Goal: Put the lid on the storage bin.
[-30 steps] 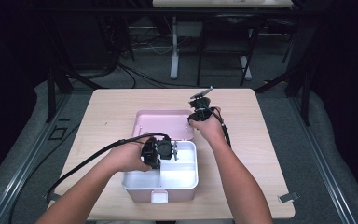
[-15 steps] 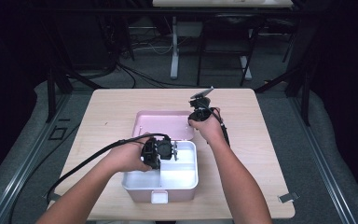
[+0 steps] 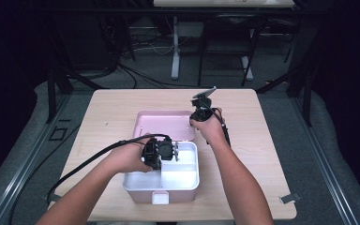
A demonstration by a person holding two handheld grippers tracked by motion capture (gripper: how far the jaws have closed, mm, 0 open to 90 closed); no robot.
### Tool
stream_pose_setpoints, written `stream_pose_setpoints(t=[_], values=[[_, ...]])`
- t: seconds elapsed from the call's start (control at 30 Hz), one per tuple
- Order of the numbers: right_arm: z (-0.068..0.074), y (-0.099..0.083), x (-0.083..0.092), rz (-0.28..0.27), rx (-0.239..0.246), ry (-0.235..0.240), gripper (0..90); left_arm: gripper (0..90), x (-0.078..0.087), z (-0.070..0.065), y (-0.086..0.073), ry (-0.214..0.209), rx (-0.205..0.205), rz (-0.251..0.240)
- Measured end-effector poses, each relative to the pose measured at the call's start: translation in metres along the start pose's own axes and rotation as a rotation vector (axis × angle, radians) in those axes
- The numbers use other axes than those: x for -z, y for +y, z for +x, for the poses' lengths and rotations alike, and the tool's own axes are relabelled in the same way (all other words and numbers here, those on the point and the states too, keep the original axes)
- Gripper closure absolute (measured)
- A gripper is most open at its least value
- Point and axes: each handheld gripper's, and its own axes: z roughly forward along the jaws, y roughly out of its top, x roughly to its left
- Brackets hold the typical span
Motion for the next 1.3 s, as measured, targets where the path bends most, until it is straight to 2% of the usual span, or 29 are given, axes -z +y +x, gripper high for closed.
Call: stream_pose_setpoints(t=[0.43,0.87,1.3], values=[[0.000,0.000,0.008,-0.014,-0.024,0.015,82.3,87.6,0.000,0.000,0.000,0.002,0.002,0.000],[0.004,0.000,0.018,-0.076,-0.031,0.005,84.2,87.7,0.000,0.000,0.000,-0.005,0.002,0.002],[0.007,0.000,0.042,-0.139,-0.009,0.019,86.0,87.7,0.000,0.001,0.000,-0.009,0.000,-0.002]])
